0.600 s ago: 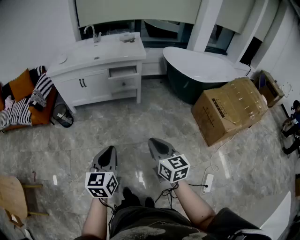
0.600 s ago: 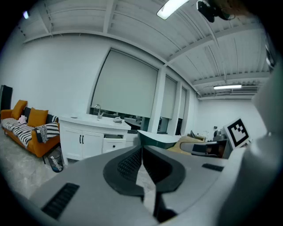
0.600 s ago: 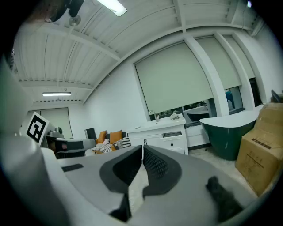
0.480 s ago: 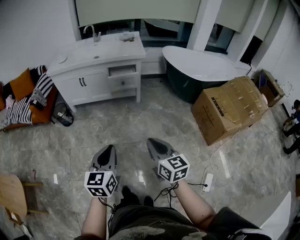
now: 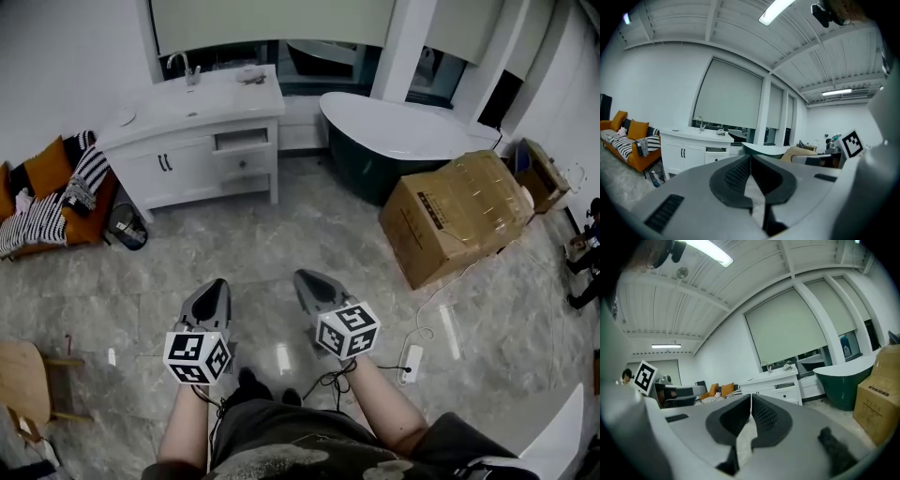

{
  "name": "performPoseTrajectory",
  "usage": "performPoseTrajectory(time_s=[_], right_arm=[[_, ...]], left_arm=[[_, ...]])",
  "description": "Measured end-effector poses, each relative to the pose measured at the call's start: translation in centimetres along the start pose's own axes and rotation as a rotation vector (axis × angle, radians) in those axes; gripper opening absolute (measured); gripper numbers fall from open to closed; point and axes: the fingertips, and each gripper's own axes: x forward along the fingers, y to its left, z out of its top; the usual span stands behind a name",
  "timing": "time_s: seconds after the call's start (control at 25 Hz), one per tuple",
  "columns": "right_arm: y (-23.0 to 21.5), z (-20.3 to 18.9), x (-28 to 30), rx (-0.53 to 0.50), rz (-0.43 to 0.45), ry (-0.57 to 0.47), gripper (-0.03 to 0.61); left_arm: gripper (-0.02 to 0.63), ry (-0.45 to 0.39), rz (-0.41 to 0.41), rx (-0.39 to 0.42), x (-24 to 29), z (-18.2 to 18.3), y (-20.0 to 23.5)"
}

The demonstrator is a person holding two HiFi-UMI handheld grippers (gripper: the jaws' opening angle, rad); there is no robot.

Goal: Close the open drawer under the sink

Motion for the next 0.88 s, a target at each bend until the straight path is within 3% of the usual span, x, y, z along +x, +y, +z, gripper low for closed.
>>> performPoseTrajectory(time_s=[0.44, 0.88], right_arm=[[-0.7, -1.3, -0.3, 0.055, -0.032, 0.002, 0.031], [-2.5, -0.6, 10.1, 0.028, -0.056, 0.047, 0.031]], left_arm=[[0.02, -0.001, 0.001, 0.019, -0.7, -0.5, 0.7], [0.02, 0.008, -0.008, -0.019, 6.3, 0.1, 8.8]])
